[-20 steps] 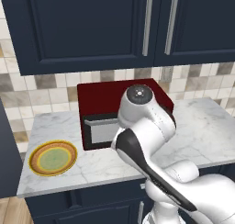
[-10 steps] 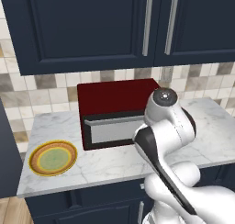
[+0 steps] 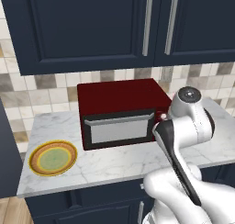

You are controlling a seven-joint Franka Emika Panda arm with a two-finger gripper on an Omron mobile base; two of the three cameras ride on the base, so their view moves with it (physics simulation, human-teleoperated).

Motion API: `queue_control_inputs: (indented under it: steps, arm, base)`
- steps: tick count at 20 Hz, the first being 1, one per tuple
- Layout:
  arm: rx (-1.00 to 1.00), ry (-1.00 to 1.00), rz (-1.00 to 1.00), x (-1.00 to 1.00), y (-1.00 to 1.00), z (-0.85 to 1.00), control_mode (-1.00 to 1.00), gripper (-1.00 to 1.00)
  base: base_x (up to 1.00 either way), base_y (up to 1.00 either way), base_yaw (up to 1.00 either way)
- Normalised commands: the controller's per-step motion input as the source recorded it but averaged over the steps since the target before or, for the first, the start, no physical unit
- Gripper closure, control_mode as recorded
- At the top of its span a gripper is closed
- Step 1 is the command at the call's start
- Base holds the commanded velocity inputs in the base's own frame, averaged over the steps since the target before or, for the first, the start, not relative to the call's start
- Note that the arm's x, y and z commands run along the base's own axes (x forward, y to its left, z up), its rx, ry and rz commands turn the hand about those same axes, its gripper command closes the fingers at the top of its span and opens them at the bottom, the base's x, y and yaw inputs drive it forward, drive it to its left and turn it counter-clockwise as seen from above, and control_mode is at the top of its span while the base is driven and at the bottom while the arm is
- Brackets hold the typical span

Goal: Pick up the bagel from the plate, place it on the toaster oven rack, close the door, and set the timer.

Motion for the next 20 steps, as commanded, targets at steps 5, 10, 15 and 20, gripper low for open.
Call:
queue_control_inputs:
  steps: [5,10,15,20]
  arm:
    - [0.26,0.01,-0.19,0.1,-0.66,-0.34,-1.0,-1.0]
    - [0.32,0.0,-0.1,0.36,-0.36,-0.21,-1.0,-1.0]
    - [0.28,0.09,-0.07,0.51,-0.13,-0.14,-1.0,-1.0]
    - [0.07,0.22,-0.04,0.61,0.01,-0.01,-1.0,-1.0]
  base:
    - [0.0,0.0,0.0]
    - [0.0,0.0,0.0]
    - [0.0,0.0,0.0]
    - [0.0,0.0,0.0]
